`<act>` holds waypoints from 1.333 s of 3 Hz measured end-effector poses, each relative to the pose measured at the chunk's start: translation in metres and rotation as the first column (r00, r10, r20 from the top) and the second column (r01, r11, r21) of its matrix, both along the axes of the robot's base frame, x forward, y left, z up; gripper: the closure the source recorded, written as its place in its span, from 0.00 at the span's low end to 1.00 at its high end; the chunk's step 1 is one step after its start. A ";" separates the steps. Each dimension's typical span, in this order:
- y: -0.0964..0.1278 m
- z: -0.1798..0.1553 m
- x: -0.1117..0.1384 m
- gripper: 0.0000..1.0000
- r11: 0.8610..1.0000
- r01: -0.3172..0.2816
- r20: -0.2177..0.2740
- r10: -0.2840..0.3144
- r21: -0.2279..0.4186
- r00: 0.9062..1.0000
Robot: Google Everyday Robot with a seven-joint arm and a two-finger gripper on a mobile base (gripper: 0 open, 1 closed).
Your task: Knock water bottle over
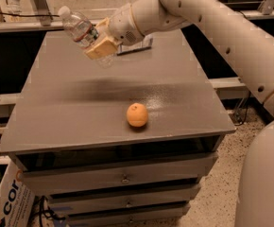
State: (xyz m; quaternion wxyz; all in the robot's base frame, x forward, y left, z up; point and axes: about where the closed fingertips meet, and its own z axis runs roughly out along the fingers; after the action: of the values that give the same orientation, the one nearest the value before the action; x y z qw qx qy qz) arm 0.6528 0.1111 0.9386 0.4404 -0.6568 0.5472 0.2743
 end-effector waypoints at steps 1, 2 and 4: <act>-0.017 -0.012 0.011 1.00 0.977 0.022 0.068 -0.008 -0.213 0.998; -0.025 -0.027 0.017 1.00 0.917 0.037 0.109 0.007 -0.398 0.994; -0.026 -0.043 0.016 1.00 0.793 0.053 0.160 0.057 -0.606 0.985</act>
Offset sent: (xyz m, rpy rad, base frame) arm 0.0254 -0.0434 -0.0359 -0.6564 -0.1660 -0.0215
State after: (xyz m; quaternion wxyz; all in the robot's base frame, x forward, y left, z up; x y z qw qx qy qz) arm 0.6693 0.0847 0.8960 0.2506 -0.7849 0.5660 0.0274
